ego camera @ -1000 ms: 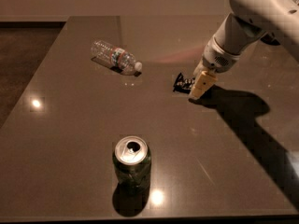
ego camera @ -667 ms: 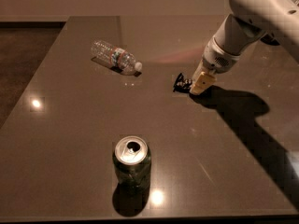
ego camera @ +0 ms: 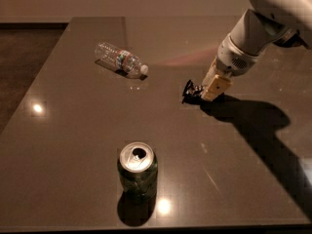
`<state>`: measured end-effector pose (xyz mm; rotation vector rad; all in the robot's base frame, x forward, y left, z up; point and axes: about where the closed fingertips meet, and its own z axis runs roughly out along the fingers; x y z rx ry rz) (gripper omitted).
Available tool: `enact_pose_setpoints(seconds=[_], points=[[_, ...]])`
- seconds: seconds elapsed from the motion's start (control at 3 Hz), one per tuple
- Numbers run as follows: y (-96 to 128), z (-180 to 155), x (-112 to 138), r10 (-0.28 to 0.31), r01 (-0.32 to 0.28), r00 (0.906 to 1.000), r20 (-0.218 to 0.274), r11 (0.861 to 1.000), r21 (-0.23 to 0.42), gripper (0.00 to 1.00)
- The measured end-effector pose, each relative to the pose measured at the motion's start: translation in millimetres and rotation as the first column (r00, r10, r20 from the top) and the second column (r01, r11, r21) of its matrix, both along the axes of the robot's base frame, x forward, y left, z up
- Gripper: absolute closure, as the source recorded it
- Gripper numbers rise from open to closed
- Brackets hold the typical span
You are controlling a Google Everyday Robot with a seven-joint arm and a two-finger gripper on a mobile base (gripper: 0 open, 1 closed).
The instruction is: Move rxbar chocolate near green can
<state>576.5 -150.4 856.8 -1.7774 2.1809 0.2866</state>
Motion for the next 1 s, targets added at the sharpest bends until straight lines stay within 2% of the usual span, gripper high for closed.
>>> enact_pose_setpoints(seconds=[0.33, 0.67, 1.0], points=[[3, 12, -40, 0.093, -0.093, 0.9953, -0.025, 0.996, 0.012, 1.0], [6, 20, -74, 0.172, -0.171, 0.9838, -0.05, 0.985, 0.023, 1.0], [20, 24, -114, 0.274, -0.272, 0.9582, -0.082, 0.962, 0.031, 1.0]])
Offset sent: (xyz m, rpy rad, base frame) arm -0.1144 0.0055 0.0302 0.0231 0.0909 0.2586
